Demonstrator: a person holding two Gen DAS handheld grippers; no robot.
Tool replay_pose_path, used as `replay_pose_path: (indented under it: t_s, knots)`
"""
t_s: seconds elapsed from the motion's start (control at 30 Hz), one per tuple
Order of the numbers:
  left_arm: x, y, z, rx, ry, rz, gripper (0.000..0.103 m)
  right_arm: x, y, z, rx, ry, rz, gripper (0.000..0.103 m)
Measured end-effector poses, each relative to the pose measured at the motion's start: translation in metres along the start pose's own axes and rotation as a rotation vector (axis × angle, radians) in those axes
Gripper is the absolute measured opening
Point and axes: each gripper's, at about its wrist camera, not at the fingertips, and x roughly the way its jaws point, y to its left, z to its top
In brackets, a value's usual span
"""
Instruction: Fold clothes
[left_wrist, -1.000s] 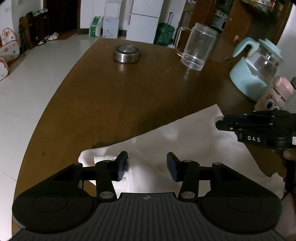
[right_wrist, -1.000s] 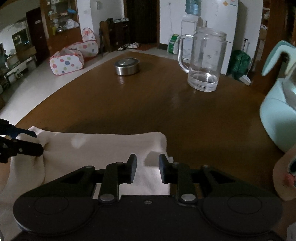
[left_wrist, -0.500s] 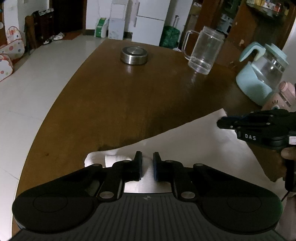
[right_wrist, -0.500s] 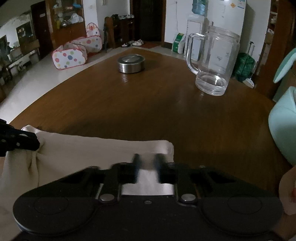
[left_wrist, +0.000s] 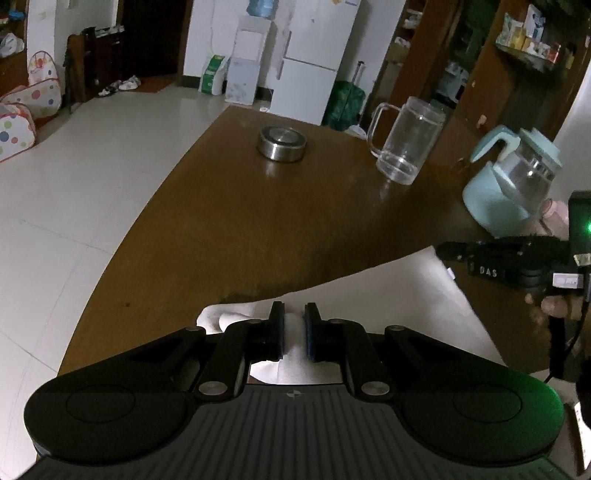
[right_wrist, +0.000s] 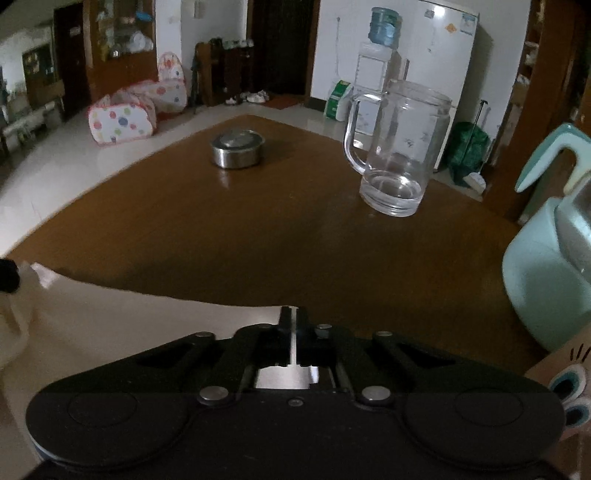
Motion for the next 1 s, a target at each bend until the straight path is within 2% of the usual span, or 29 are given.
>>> replay_pose_path:
  t_s: [0.03,0.13,0.33,0.5,0.6,0.63,0.67,0.7,0.87,1.0]
  knots:
    - [-0.002,-0.001,0.000,0.001,-0.005,-0.002,0.011,0.001,0.000,0.000,0.004,0.003,0.009,0.013]
    - [-0.007,-0.003,-0.001,0.008,-0.016,-0.010,0.012,0.000,0.000,-0.004,0.011,0.000,0.037,0.039]
    - [-0.010,-0.003,-0.001,0.004,-0.025,-0.013,0.012,0.009,0.003,-0.009,0.008,0.034,0.069,0.043]
    - [-0.014,-0.005,-0.003,0.012,-0.037,-0.015,0.012,0.015,0.014,-0.007,-0.022,0.052,0.050,0.043]
    - [-0.015,-0.006,-0.004,0.016,-0.039,-0.013,0.012,0.016,0.019,-0.006,-0.048,0.052,0.031,0.038]
    - [-0.015,-0.007,-0.005,0.018,-0.038,-0.012,0.012,0.017,0.020,-0.006,-0.060,0.051,0.026,0.030]
    - [-0.015,-0.007,-0.006,0.019,-0.038,-0.012,0.012,0.014,0.022,-0.008,-0.066,0.050,0.023,0.016]
    - [-0.017,-0.008,-0.007,0.019,-0.038,-0.012,0.012,0.014,0.023,-0.008,-0.070,0.050,0.018,0.009]
    - [-0.026,-0.005,-0.012,0.007,-0.042,-0.009,0.012,0.013,0.025,-0.005,-0.104,0.026,-0.037,0.004]
    - [-0.035,-0.002,-0.017,-0.012,-0.049,-0.007,0.011,0.009,0.011,0.003,-0.078,-0.014,-0.116,0.004]
